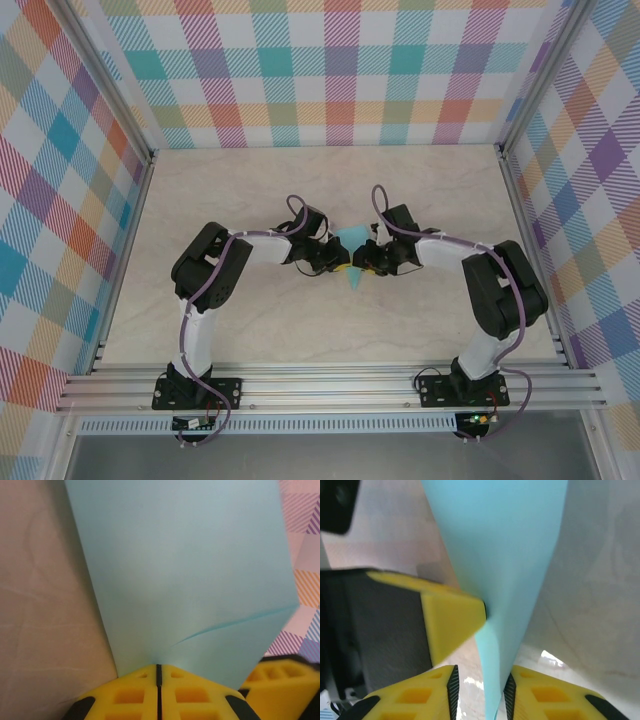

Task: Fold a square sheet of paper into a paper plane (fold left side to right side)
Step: Fold the wing for the fifth time at the center of the table.

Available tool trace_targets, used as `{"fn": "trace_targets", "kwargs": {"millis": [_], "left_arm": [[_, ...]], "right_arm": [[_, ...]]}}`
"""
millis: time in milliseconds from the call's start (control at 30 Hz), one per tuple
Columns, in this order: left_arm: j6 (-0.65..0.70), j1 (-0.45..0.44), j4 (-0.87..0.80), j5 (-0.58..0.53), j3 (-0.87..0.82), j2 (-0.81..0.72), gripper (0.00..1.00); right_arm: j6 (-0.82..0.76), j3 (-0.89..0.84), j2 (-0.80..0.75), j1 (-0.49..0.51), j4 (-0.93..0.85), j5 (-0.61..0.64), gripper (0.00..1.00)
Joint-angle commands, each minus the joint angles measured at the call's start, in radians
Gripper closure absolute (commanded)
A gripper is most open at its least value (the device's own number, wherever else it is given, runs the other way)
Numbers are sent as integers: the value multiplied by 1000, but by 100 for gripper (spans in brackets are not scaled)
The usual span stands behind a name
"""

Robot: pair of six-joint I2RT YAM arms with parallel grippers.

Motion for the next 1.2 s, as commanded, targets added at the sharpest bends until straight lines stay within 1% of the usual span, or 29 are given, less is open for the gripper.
{"fn": "trace_targets", "kwargs": {"millis": [0, 233, 300, 467, 500, 633, 700, 767, 900, 967, 1033, 1067, 1100, 1167], "left_arm": [[3, -8, -71, -52, 3, 39, 94], [6, -8, -68, -46, 1, 37, 94], [9, -8, -68, -44, 1, 38, 94], [10, -8, -68, -47, 1, 36, 94], [10, -8, -69, -47, 2, 37, 94], [10, -8, -69, -47, 1, 38, 94], [11, -8, -68, -47, 1, 38, 95], [12, -8, -69, -47, 1, 38, 95], [15, -8, -71, -50, -2, 36, 95], [14, -8, -73, -50, -2, 34, 95], [15, -8, -70, -50, -2, 34, 95], [14, -8, -70, -50, -3, 35, 95], [15, -8, -71, -50, 0, 35, 95], [15, -8, -71, -50, 0, 34, 95]], "right_arm": [[-46, 48, 49, -26, 1, -31, 68], [-60, 98, 105, -65, -2, -52, 67], [-66, 100, 106, -73, 6, -56, 67], [-70, 69, 73, -85, 76, -120, 67], [-70, 59, 67, -85, 88, -128, 66], [-65, 25, 44, -96, 142, -176, 57], [-59, 12, 39, -104, 156, -187, 57], [-69, 6, 32, -113, 134, -174, 57], [-96, -15, -13, -147, 52, -84, 55], [-91, -48, -45, -185, 46, -66, 56], [-94, -63, -65, -211, 19, -40, 63], [-100, -67, -69, -220, 3, -29, 69], [-105, -67, -64, -224, -11, -21, 73], [-100, -67, -46, -224, -7, -44, 79]]}}
